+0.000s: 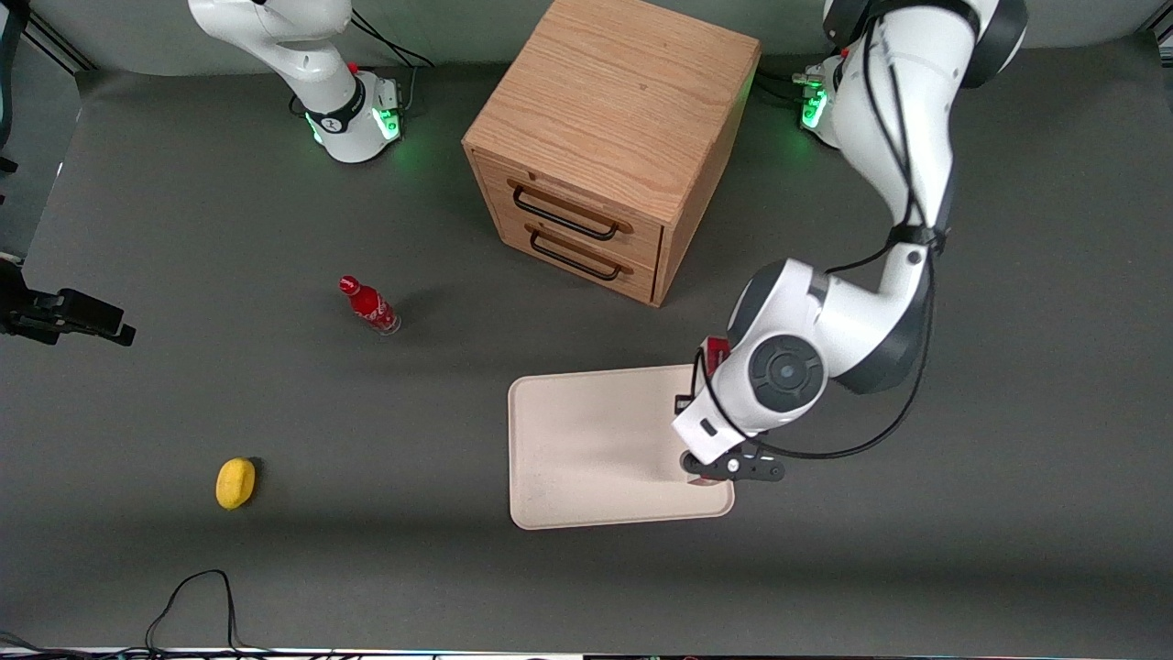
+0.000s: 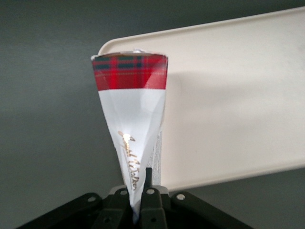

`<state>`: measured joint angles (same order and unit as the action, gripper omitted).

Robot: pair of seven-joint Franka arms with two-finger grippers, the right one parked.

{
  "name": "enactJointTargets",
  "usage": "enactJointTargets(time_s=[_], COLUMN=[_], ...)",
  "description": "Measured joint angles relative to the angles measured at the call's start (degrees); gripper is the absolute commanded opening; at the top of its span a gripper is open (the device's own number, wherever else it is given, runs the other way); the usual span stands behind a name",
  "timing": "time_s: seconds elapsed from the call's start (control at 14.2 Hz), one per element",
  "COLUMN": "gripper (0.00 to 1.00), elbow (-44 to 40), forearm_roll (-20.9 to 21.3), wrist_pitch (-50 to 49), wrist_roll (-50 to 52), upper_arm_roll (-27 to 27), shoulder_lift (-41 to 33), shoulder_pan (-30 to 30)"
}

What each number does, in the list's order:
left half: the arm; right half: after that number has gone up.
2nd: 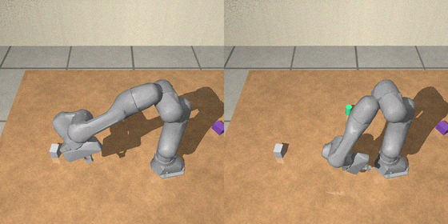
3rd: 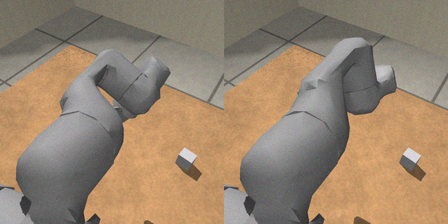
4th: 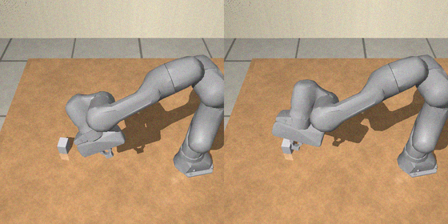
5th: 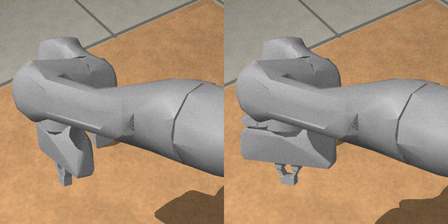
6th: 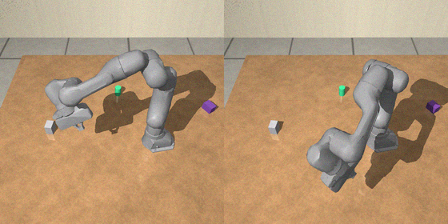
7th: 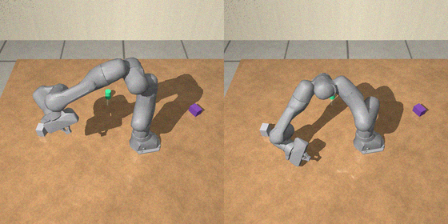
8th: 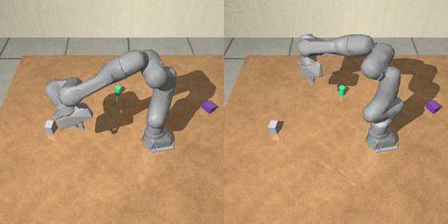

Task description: Place red cookie box on tray

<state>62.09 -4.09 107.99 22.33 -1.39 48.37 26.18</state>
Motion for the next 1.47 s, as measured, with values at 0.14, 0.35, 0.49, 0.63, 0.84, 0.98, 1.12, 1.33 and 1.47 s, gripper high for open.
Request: enactJointTargets(time_s=[0.14,0.35,0.49,0.63,0.84,0.98,1.12,1.33,1.47], gripper=[0.00,0.00,0.70,1.00,1.00,1.00,1.00,1.00,1.00], elbow=[-0.33,-0.71,-0.76,-0.83,-1.72,-2.76,-1.61,5.95,12.79], forearm_roll=[0.01,0.01,0.01,0.67,2.01,2.10,2.12,2.18,2.23], wrist_pitch=[4.25,5.11,5.10,5.10,5.11,5.09,4.92,4.19,3.02], wrist_roll=[2.05,2.74,3.76,4.21,4.37,4.38,4.39,4.45,4.35], upper_arm_roll=[0.34,0.50,0.55,0.66,1.10,1.57,2.28,3.55,3.85], shoulder_lift=[3.90,6.08,6.10,6.10,5.72,4.44,0.36,-10.39,-18.79], shoulder_pan=[0.78,1.05,1.16,1.20,1.23,1.06,0.45,-2.32,-5.81])
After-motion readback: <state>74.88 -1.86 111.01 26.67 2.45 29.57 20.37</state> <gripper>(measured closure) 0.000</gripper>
